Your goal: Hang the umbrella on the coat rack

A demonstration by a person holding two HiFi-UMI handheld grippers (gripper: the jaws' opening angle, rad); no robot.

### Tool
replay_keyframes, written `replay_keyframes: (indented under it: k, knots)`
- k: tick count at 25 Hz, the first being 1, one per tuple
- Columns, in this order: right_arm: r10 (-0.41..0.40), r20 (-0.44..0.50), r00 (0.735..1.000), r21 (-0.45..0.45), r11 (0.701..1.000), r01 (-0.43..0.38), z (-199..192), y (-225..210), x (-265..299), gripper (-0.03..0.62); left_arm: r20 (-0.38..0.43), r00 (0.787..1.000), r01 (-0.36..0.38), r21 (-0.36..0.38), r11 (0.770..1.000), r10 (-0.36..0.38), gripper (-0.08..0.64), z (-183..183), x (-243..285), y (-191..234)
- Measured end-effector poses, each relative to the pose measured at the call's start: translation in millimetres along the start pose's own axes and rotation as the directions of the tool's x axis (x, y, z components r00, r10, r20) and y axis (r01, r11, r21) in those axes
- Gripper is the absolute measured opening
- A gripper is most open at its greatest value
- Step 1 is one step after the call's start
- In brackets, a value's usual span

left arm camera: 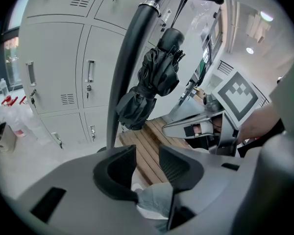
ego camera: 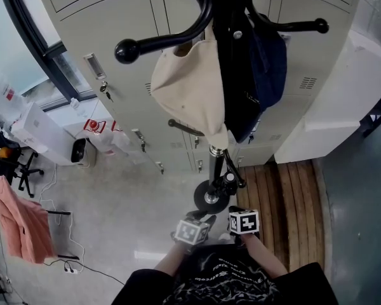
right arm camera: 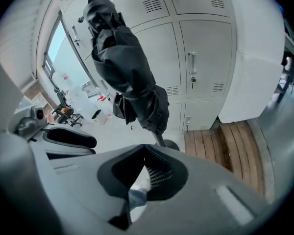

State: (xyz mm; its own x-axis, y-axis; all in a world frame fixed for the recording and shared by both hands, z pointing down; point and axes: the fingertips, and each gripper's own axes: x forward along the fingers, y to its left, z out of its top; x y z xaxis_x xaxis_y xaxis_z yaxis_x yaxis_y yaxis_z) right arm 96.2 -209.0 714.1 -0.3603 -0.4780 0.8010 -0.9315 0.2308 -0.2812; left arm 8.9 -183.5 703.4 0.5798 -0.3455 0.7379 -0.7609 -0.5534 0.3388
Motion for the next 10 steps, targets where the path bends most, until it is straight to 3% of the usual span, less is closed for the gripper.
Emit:
replay_keyframes:
  k: [10]
  knots:
    - [0.004,-0.006,1.000,0.001,1.000,-0.004,-3.2,-2.8,-1.6,0.003,-0.020,1.000,0.014,-0.016,1.000,-0.014,0.149,-3.4,1.6,-6.8]
